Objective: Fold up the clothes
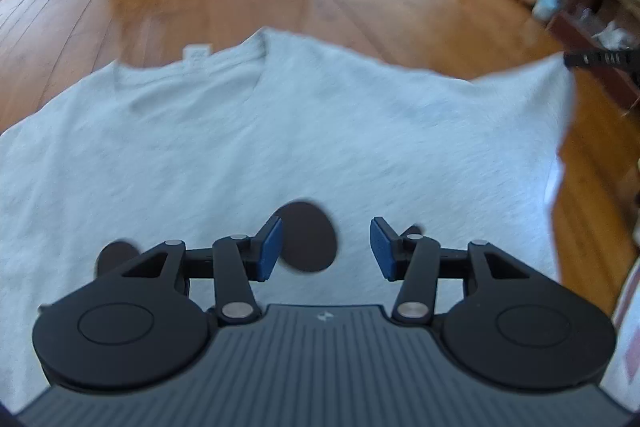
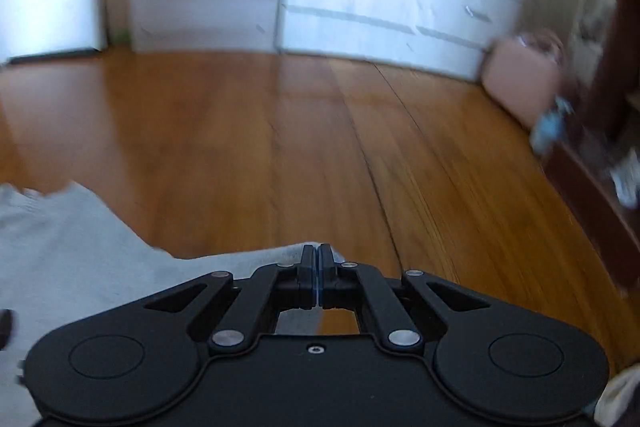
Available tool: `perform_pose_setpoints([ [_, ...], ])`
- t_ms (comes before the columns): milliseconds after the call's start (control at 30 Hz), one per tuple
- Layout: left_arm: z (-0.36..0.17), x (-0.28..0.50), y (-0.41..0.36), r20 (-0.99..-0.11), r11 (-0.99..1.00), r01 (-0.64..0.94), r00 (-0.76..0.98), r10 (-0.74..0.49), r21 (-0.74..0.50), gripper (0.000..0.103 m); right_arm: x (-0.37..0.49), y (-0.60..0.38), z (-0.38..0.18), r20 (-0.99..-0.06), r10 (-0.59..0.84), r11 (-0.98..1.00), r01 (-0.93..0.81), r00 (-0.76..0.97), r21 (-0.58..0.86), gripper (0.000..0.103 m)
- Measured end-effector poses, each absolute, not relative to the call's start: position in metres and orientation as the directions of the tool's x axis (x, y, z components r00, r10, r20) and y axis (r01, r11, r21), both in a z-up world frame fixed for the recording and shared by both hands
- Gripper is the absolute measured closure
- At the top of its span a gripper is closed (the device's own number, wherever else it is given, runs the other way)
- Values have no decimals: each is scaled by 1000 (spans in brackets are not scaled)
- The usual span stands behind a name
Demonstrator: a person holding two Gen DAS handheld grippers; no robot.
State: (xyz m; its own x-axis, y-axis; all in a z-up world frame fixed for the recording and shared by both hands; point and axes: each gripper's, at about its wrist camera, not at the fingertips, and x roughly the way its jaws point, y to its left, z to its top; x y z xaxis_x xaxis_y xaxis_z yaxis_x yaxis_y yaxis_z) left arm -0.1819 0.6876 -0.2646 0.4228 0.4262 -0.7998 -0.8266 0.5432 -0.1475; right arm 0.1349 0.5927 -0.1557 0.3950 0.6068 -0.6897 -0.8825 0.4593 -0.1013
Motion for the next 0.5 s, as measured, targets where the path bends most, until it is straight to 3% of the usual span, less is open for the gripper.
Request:
perform_pose_setpoints([
  [100, -267, -203, 697, -801, 475, -872, 368, 473, -120, 56, 148, 580, -172, -694, 558, 551, -829, 455, -100, 94],
  [233, -268, -226, 711, -812, 429, -896, 333, 480, -113, 56, 162, 550, -182, -731, 564, 616, -785, 386, 61, 57],
  [400, -273, -233, 711, -816, 407, -905, 328, 476, -126, 55, 168, 505, -206, -752, 631, 646, -668, 193, 370, 41],
  [500, -276, -228, 711, -822, 404, -902, 344, 454, -154, 55, 141, 503, -233, -760, 636, 631, -655, 131, 415, 41],
])
